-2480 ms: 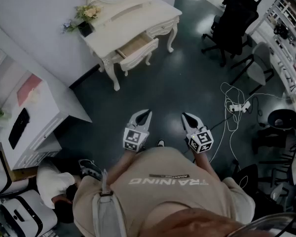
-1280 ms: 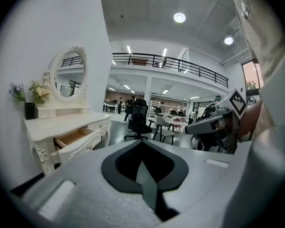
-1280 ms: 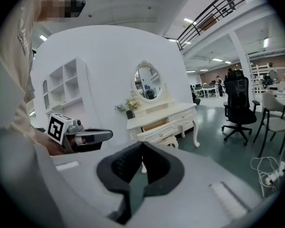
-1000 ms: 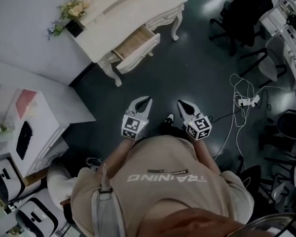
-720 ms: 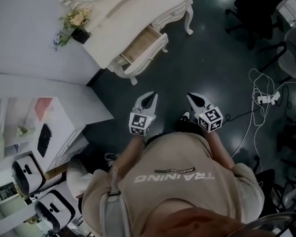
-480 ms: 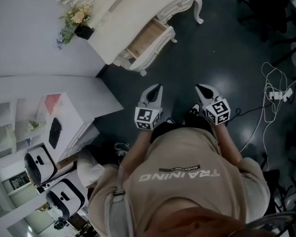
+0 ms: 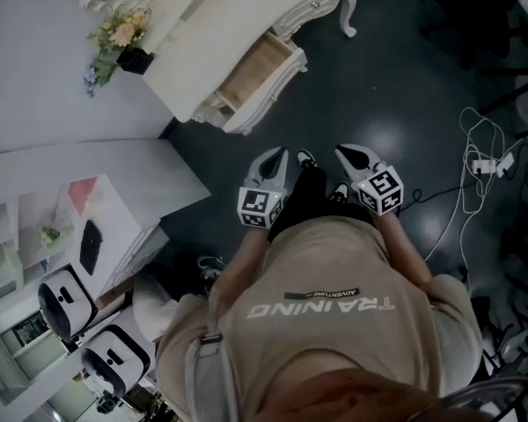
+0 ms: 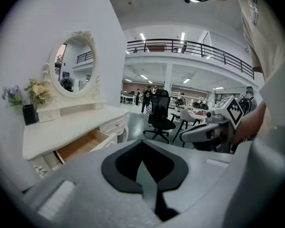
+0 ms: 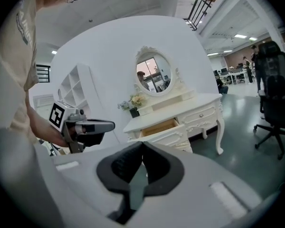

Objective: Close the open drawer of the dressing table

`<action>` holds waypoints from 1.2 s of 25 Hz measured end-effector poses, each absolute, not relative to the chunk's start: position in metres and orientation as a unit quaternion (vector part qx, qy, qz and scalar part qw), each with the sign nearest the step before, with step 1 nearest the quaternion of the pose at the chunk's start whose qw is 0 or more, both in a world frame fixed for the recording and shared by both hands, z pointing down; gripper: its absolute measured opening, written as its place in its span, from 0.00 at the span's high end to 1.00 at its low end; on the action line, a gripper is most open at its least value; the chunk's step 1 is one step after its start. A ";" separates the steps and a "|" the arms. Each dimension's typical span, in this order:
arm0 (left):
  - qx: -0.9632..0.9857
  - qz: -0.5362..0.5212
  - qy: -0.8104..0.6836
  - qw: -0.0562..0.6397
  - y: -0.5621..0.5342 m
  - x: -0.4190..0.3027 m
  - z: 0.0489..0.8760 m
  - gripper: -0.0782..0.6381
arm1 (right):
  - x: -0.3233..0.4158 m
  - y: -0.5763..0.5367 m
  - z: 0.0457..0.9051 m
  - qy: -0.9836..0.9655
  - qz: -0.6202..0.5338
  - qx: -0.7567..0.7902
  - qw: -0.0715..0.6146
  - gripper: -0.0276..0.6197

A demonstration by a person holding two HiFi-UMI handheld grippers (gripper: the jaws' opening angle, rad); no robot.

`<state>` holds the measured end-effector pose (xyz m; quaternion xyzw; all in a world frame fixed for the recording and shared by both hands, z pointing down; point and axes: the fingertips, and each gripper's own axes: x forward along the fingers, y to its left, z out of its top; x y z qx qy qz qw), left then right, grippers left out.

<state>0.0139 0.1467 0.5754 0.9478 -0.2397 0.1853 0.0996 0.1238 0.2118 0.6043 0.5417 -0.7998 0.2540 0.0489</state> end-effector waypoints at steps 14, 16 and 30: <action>0.955 0.131 -0.241 0.111 0.002 0.009 0.586 0.89 | 0.132 0.057 0.542 -0.791 0.233 0.562 0.064 0.95; 0.948 0.129 -0.258 0.135 -0.011 -0.006 0.600 0.89 | 0.117 0.046 0.554 -0.785 0.263 0.558 0.055 0.95; 0.909 0.129 -0.348 0.190 -0.054 -0.040 0.643 0.89 | 0.082 -0.023 0.603 -0.819 0.316 0.464 0.116 0.95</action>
